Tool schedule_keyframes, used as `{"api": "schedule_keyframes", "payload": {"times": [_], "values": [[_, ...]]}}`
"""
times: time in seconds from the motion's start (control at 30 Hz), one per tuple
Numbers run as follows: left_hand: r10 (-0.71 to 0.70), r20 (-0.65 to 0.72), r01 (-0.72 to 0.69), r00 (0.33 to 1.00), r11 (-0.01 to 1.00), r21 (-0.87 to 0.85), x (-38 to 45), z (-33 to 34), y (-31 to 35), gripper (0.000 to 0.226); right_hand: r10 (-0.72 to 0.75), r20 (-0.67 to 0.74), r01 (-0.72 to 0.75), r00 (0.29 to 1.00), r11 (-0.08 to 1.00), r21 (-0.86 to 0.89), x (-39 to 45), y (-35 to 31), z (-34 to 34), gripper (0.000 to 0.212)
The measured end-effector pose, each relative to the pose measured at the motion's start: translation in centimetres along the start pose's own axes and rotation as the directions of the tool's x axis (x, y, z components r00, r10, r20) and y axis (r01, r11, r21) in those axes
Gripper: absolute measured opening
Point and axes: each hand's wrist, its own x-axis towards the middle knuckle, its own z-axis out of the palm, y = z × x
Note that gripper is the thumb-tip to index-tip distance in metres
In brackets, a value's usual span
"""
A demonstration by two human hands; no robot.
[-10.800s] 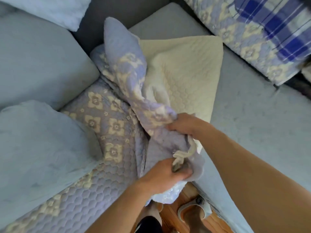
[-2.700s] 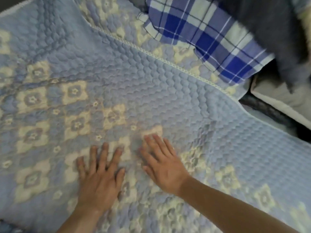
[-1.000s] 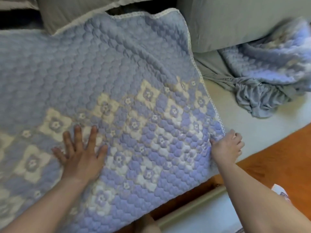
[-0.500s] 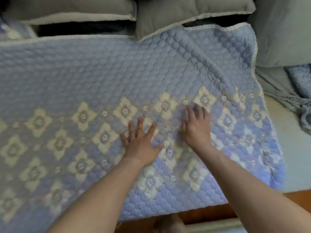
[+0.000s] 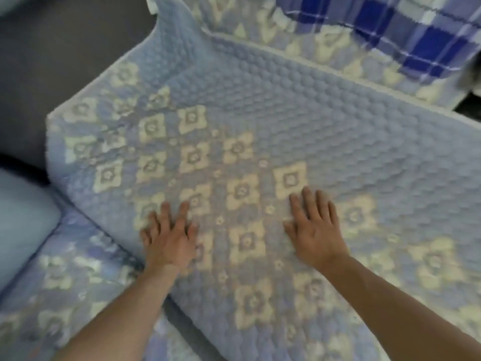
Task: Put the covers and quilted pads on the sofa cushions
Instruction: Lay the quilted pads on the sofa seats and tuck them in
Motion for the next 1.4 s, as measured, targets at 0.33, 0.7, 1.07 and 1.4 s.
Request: {"api": "schedule_keyframes", "payload": {"times": [0.33, 0.7, 1.07, 1.4], "values": [[-0.183, -0.063, 0.166, 0.981, 0.963, -0.21, 24.3, -9.2, -13.8, 0.068, -0.134, -0.043, 0.125, 0.99, 0.978, -0.165, 27.2, -22.1, -2.4, 0.066], [-0.144, -0.387, 0.106, 0.911, 0.987, -0.12, 30.4, -8.7, -15.6, 0.067, -0.153, 0.014, 0.15, 0.988, 0.942, -0.299, 46.5, -31.3, -7.0, 0.074], [-0.141, -0.325, 0.105, 0.935, 0.987, -0.125, 30.6, -9.5, -15.9, 0.069, -0.194, -0.05, 0.171, 0.98, 0.938, -0.303, 56.4, -35.9, -8.1, 0.074], [-0.455, -0.295, 0.342, 0.84, 0.866, -0.364, 32.4, -10.8, -17.0, 0.072, -0.624, -0.415, 0.452, 0.663, 0.775, -0.442, 56.1, -35.9, -7.8, 0.036]]}}
